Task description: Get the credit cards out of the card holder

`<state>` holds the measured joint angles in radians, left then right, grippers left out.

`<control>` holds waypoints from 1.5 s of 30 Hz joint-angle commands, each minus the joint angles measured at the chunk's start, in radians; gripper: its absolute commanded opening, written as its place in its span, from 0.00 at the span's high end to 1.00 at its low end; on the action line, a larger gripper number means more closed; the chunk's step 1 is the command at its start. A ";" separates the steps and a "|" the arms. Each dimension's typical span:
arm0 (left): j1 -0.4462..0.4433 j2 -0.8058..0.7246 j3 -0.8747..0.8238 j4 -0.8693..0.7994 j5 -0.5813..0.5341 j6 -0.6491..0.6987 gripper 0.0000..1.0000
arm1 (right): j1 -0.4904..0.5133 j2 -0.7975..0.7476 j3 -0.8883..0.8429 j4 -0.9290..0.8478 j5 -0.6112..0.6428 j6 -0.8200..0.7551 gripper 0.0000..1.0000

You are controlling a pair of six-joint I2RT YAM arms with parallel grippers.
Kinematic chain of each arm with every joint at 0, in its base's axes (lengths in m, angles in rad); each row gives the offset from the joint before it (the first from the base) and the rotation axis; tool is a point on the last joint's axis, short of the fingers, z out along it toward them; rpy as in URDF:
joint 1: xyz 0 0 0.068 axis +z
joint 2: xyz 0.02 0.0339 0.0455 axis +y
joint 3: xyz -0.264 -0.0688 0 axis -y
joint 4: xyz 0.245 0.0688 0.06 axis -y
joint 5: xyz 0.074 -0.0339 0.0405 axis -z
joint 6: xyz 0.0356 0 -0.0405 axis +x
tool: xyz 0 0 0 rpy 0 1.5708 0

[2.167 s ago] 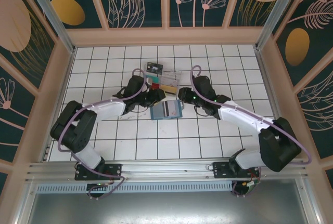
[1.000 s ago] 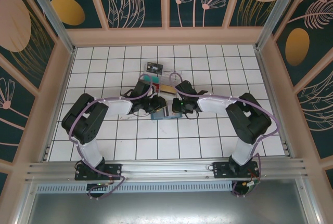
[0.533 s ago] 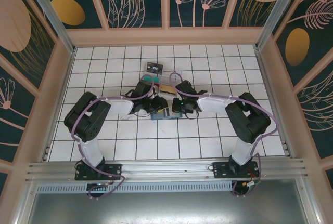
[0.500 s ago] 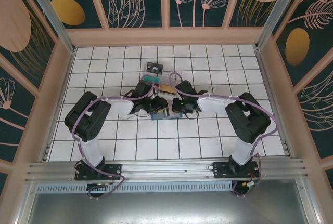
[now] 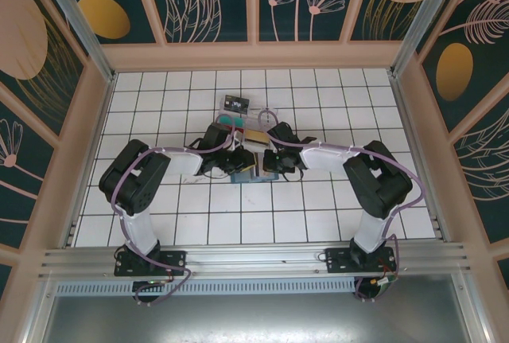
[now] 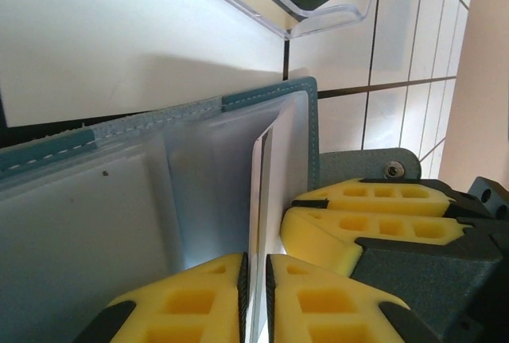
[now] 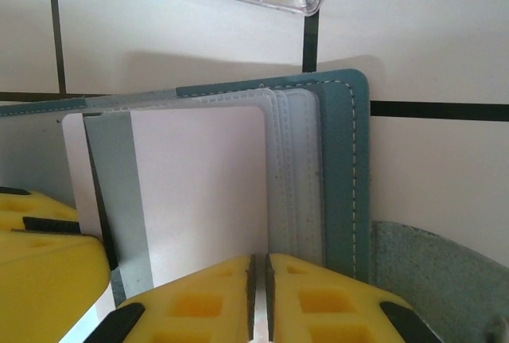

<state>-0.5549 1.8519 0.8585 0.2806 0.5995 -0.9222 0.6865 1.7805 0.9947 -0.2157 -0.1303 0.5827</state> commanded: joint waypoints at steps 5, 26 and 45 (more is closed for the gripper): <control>0.011 -0.016 -0.023 0.047 0.045 0.035 0.93 | -0.004 0.034 0.003 -0.060 0.041 0.005 0.84; 0.057 -0.132 -0.019 -0.277 -0.116 0.234 1.00 | -0.005 0.008 -0.002 -0.036 0.040 0.020 0.85; 0.133 -0.405 0.047 -0.270 -0.016 0.228 1.00 | -0.201 -0.356 -0.261 0.676 -0.480 0.166 0.47</control>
<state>-0.4244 1.4815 0.8776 -0.0547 0.5194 -0.6533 0.5228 1.4414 0.7822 0.2481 -0.4656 0.6727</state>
